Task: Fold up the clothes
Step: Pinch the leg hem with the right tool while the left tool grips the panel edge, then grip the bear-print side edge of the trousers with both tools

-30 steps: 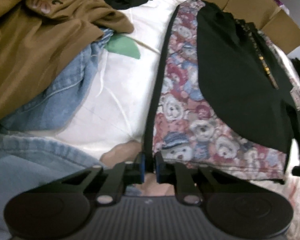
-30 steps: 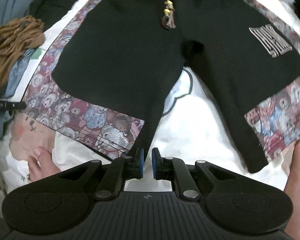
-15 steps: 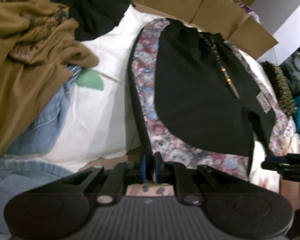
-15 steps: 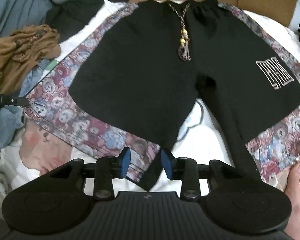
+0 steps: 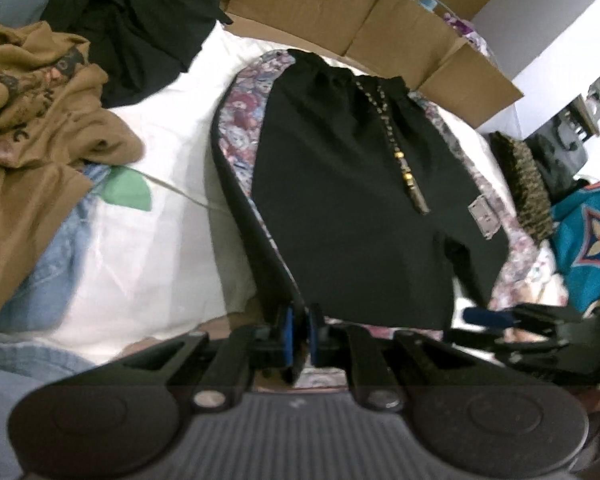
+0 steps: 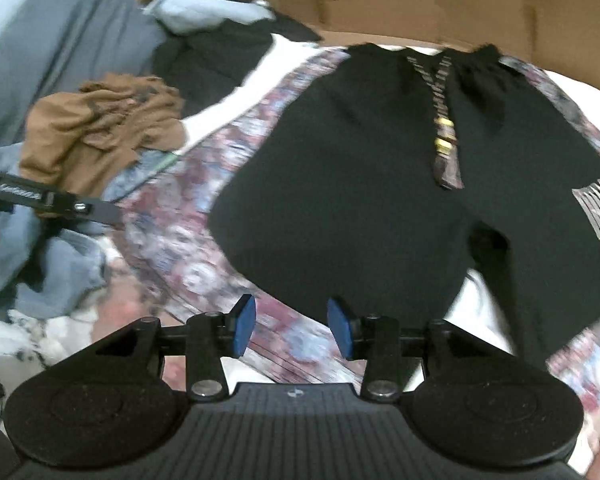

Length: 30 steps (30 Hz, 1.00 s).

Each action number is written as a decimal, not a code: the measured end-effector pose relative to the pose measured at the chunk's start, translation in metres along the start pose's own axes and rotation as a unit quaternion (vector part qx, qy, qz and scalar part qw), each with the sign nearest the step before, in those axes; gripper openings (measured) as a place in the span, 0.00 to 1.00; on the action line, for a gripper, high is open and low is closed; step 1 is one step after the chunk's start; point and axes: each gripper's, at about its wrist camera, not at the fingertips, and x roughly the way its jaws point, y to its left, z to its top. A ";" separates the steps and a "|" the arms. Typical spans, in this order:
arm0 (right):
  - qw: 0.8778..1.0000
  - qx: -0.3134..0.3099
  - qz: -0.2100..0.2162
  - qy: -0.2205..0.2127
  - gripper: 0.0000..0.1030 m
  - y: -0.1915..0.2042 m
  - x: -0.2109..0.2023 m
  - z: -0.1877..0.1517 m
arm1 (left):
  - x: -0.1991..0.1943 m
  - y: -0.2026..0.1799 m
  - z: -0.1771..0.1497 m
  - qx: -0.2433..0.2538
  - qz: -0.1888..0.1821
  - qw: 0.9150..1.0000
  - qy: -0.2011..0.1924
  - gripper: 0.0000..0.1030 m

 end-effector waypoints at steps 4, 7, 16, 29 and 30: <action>0.999 -0.029 0.038 -0.011 0.47 0.025 0.011 0.008 | -0.001 -0.008 0.008 -0.004 -0.025 1.000 0.004 0.08; 0.997 -0.046 0.063 -0.020 0.47 0.043 0.016 0.013 | 0.000 -0.014 0.014 0.000 -0.039 0.999 0.008 0.08; 0.993 -0.049 0.101 -0.029 0.51 0.070 0.028 0.035 | 0.006 -0.028 0.025 -0.007 -0.074 0.997 0.018 0.08; 0.994 -0.055 0.080 -0.044 0.33 0.082 0.052 0.062 | 0.004 -0.034 0.039 -0.035 -0.119 0.992 0.010 0.08; 0.994 -0.058 0.077 -0.045 0.29 0.082 0.052 0.063 | 0.004 -0.033 0.041 -0.044 -0.124 0.991 0.008 0.08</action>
